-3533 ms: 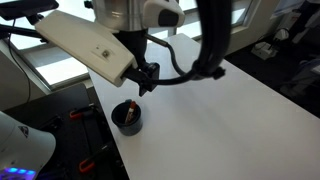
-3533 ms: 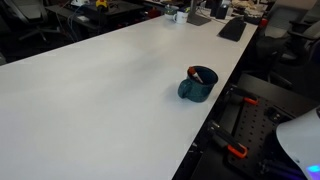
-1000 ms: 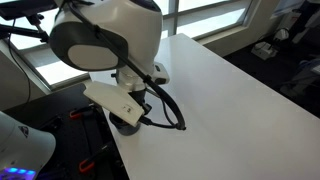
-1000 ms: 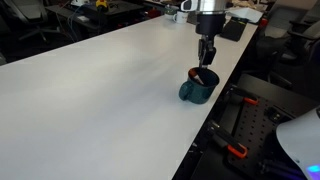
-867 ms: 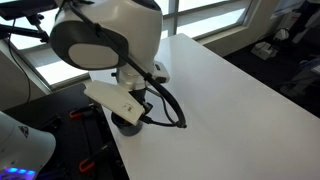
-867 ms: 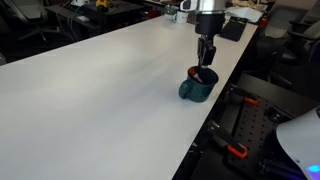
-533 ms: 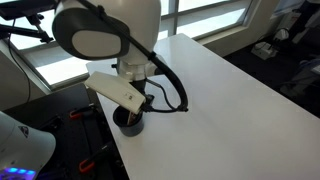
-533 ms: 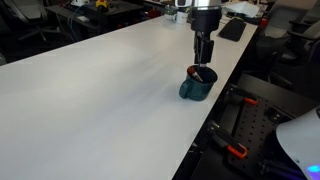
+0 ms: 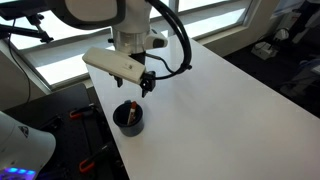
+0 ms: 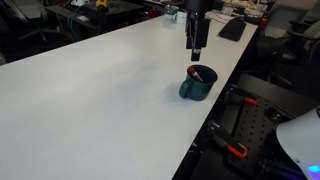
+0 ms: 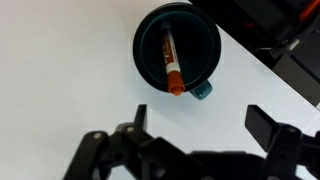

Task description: Take the marker out of the mug

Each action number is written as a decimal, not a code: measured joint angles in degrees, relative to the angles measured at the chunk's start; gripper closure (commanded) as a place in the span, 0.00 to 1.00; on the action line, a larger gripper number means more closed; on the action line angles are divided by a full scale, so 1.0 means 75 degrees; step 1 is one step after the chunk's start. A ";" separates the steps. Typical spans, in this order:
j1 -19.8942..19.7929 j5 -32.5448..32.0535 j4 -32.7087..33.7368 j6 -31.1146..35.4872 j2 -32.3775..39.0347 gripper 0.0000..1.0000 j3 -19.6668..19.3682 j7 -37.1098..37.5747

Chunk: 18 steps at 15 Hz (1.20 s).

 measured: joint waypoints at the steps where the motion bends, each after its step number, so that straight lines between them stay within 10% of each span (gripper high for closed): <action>1: 0.0011 -0.0008 -0.0009 0.0022 0.0003 0.00 0.0000 0.0000; 8: 0.0011 -0.0093 -0.0133 0.0024 0.0074 0.20 0.0000 0.0138; 18: -0.0120 -0.0451 -0.0204 0.0024 0.0084 0.24 -0.0056 0.0587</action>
